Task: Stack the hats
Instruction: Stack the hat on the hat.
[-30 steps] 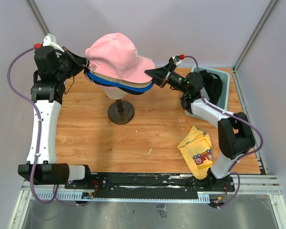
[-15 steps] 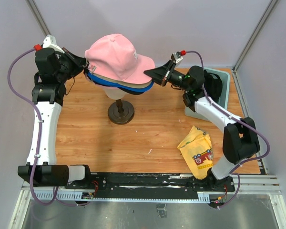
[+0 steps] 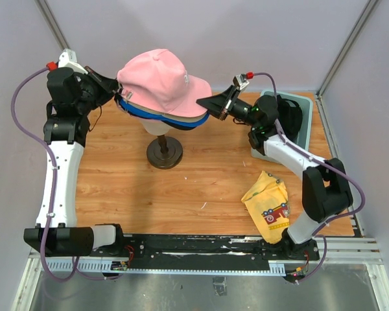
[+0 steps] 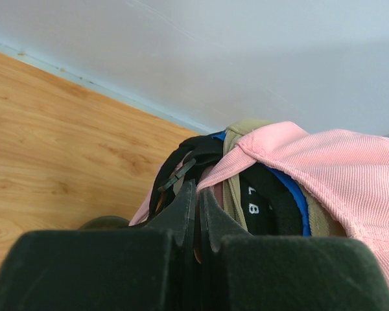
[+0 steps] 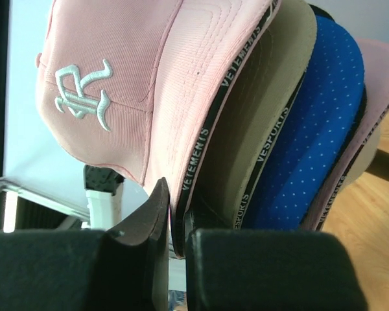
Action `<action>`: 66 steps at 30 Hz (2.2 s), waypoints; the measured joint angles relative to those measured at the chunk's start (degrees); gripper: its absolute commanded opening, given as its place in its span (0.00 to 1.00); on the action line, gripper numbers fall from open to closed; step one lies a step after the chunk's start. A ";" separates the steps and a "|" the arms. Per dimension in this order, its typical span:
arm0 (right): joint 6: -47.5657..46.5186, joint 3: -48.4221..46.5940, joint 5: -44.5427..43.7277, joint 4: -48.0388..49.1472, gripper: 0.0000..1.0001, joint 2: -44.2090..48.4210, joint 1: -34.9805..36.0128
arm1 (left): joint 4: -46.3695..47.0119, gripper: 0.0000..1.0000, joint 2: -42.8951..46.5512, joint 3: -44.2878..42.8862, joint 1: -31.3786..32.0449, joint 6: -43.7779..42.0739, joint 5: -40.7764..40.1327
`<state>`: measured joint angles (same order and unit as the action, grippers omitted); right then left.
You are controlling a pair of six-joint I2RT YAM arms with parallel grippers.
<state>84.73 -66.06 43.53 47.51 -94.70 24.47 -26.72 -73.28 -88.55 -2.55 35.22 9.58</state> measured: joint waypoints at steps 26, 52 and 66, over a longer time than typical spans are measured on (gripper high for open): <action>8.55 1.40 7.52 -0.63 0.41 -0.74 -2.01 | -2.14 0.32 0.48 -1.36 -0.94 3.72 -0.37; -17.90 -2.34 5.70 -40.33 0.44 12.70 -3.21 | -4.02 0.47 2.84 -1.14 -1.14 8.17 -0.94; -30.99 -16.57 -1.49 -55.30 0.45 15.41 -3.21 | -5.29 0.49 3.08 -1.79 -1.14 8.63 -0.98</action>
<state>53.74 -82.63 42.04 -7.79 -79.29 21.26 -32.01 -70.19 -90.35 -3.68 43.86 8.60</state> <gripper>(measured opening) 0.451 0.482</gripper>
